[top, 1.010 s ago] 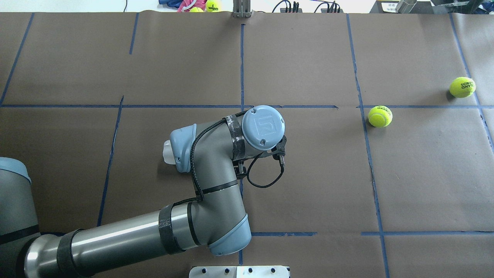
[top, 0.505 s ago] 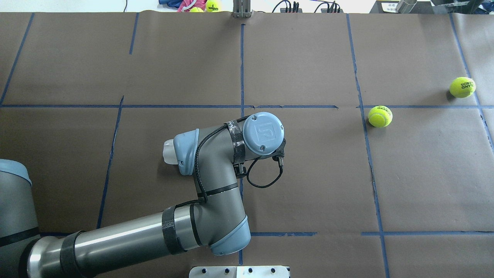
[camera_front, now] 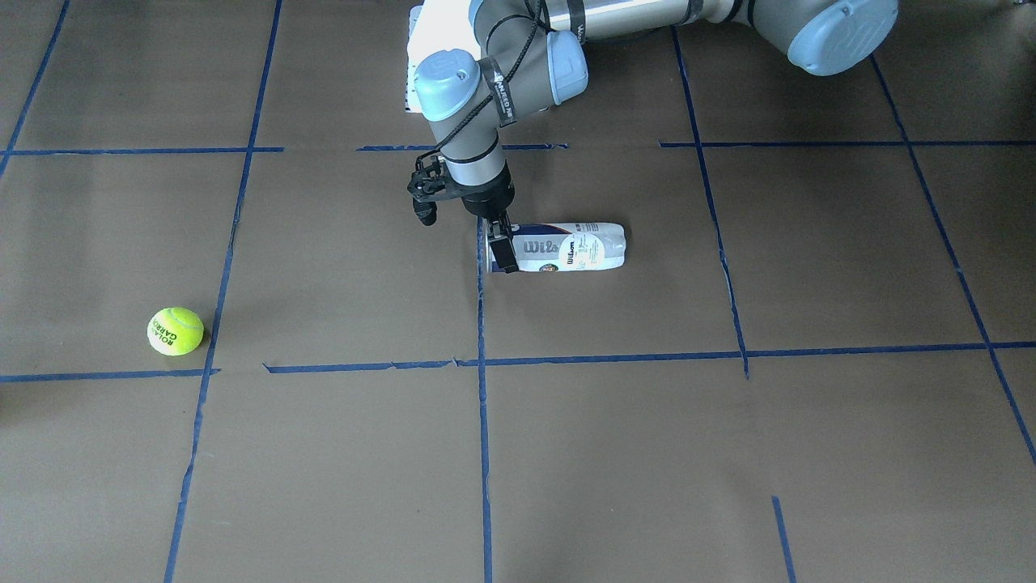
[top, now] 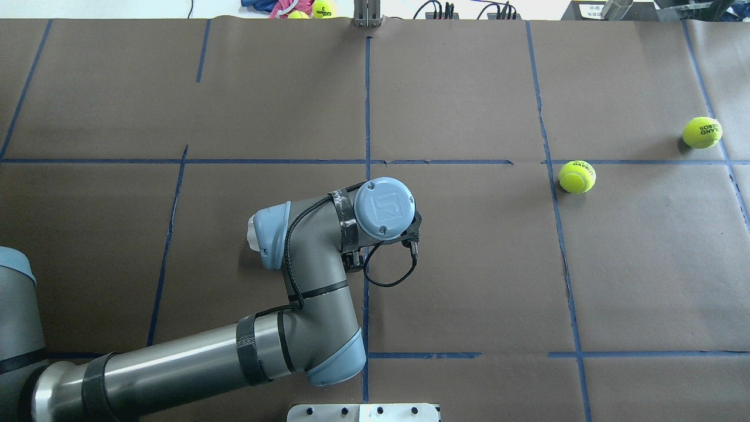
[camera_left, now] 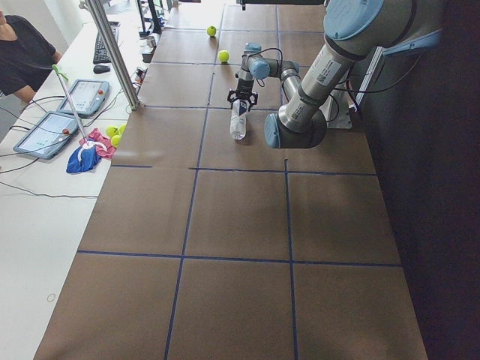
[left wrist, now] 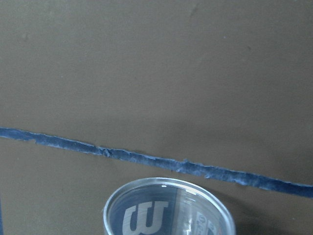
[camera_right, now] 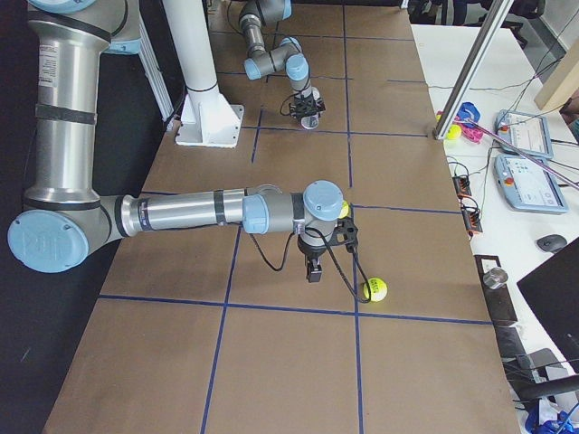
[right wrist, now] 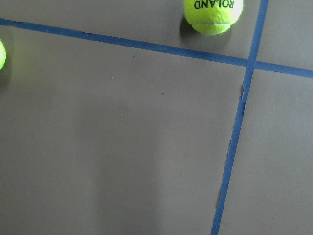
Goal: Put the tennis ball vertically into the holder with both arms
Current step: 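Grasp the can's open end with the left gripper and lift it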
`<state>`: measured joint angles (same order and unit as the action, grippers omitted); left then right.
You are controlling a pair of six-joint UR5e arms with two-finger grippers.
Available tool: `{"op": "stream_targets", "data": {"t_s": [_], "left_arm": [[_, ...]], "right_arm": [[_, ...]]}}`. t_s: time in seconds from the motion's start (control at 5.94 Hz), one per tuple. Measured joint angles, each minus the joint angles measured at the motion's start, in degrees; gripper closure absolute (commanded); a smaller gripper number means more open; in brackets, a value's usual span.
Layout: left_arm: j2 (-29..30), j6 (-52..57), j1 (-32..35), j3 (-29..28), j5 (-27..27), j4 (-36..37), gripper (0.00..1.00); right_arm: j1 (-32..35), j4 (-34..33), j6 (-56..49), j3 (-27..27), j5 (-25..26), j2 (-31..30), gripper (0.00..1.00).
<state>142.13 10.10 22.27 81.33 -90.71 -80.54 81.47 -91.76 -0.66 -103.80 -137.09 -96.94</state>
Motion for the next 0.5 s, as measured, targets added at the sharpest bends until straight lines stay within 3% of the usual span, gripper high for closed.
{"op": "stream_targets", "data": {"t_s": [0.5], "left_arm": [[-1.02,0.01,-0.07,-0.03,0.0,-1.07,0.06]], "right_arm": [[-0.1,0.02,0.0,0.0,-0.02,0.02,0.0]]}}
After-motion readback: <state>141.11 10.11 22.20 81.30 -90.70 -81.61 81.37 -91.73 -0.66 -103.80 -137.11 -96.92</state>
